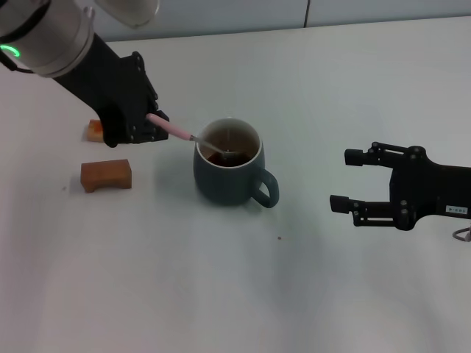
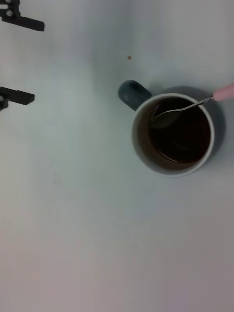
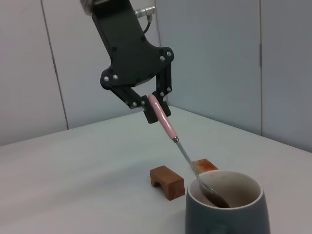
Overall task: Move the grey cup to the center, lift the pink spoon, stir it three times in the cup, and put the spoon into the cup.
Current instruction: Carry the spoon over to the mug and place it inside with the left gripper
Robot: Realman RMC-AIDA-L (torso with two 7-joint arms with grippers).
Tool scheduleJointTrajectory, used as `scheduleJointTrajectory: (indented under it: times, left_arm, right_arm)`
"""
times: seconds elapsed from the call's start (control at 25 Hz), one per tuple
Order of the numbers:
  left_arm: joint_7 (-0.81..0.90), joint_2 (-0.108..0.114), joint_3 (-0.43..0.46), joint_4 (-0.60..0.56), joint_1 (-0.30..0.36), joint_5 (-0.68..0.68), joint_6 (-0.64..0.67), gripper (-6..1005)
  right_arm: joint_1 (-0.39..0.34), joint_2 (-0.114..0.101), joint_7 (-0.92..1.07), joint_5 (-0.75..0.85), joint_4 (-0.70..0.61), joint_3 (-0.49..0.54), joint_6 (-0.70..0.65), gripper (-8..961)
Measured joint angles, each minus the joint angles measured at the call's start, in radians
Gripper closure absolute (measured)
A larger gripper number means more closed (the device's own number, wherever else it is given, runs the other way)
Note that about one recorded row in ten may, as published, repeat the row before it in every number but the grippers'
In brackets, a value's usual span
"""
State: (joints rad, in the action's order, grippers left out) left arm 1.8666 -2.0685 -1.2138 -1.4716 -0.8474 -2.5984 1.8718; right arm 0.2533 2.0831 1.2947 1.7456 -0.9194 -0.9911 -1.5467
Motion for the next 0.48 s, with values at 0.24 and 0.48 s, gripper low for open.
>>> scheduleJointTrajectory:
  times: [0.24, 0.48]
  left_arm:
    - [-0.009, 0.004, 0.016, 0.002, 0.004, -0.023, -0.019, 778]
    - [-0.02, -0.001, 0.006, 0.019, -0.019, -0.022, -0.051, 774]
  right_arm:
    - [0.002, 0.0, 0.0, 0.0, -0.001, -0.008, 0.003, 134]
    - [0.001, 0.0, 0.0, 0.0, 0.0, -0.009, 0.004, 134]
